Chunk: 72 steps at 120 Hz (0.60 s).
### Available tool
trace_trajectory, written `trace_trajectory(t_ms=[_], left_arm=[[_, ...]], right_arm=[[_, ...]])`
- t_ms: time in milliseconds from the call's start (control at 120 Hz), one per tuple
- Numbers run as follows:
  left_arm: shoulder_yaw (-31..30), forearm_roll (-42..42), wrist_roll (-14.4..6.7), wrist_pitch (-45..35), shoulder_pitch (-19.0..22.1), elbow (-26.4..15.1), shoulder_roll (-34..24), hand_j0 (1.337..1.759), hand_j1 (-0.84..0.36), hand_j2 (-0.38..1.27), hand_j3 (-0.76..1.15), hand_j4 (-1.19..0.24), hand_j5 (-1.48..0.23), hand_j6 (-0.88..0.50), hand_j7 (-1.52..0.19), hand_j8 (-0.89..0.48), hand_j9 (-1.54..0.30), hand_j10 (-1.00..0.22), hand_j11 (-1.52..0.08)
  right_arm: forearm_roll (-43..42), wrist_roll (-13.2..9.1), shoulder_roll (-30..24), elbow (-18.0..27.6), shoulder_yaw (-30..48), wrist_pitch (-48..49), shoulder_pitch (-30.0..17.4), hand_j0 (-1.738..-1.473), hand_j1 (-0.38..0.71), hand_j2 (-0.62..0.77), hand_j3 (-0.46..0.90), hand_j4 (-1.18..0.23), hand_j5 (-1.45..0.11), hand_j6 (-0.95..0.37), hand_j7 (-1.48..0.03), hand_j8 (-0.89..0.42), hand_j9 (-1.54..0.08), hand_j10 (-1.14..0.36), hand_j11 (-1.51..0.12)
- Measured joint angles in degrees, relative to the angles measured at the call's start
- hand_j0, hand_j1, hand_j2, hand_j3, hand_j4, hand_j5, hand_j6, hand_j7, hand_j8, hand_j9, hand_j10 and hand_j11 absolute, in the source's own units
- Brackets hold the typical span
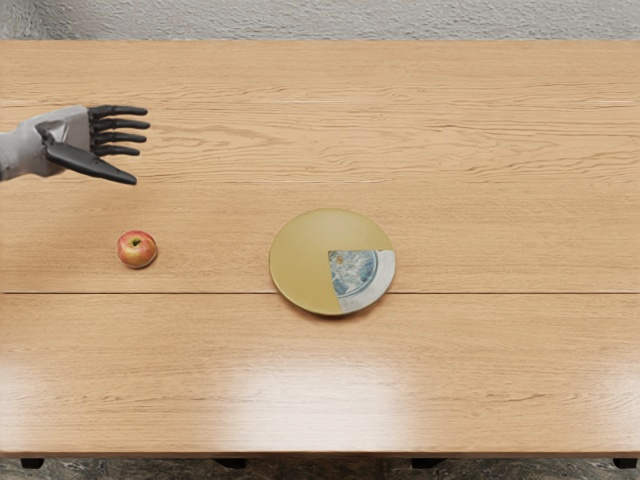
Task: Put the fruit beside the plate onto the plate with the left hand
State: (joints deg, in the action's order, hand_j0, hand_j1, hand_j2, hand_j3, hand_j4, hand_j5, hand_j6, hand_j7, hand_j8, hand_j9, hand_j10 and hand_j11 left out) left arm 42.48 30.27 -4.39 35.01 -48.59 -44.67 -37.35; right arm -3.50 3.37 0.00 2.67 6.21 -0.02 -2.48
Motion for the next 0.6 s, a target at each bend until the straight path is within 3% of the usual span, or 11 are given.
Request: trace_trajectory(t_ms=[233,400,517,600], left_arm=[[-0.1,0.3,0.0,0.0,0.1,-0.2,0.0,1.658,0.06,0.05,0.00,-0.25,-0.32,-0.25,-0.32,-0.25,-0.32,-0.25,-0.32],[-0.6,8.2,0.0,0.0,-0.1,-1.2,-0.7,1.658,0.06,0.05,0.00,-0.25,-0.32,-0.25,-0.32,-0.25,-0.32,-0.25,-0.32],[-0.7,11.1,-0.1,0.0,3.1,-10.5,-11.3,1.658,0.06,0.05,0.00,-0.25,-0.32,-0.25,-0.32,-0.25,-0.32,-0.25,-0.32],[-0.7,11.8,-0.1,0.0,5.6,-18.7,-14.5,1.658,0.06,0.05,0.00,-0.25,-0.32,-0.25,-0.32,-0.25,-0.32,-0.25,-0.32]], right_arm=[[0.0,0.0,0.0,-0.1,0.1,0.0,-0.2,-1.658,-0.30,-0.01,0.00,-0.04,-0.05,-0.04,-0.05,-0.04,-0.05,-0.04,-0.05],[0.0,0.0,0.0,-0.1,0.0,-0.1,-0.2,-1.658,-0.30,-0.01,0.00,-0.04,-0.05,-0.04,-0.05,-0.04,-0.05,-0.04,-0.05],[0.0,0.0,0.0,-0.1,0.0,-0.1,-0.2,-1.658,-0.30,-0.01,0.00,-0.04,-0.05,-0.04,-0.05,-0.04,-0.05,-0.04,-0.05],[0.0,0.0,0.0,-0.1,0.0,-0.1,-0.2,-1.658,-0.30,-0.01,0.00,-0.04,-0.05,-0.04,-0.05,-0.04,-0.05,-0.04,-0.05]])
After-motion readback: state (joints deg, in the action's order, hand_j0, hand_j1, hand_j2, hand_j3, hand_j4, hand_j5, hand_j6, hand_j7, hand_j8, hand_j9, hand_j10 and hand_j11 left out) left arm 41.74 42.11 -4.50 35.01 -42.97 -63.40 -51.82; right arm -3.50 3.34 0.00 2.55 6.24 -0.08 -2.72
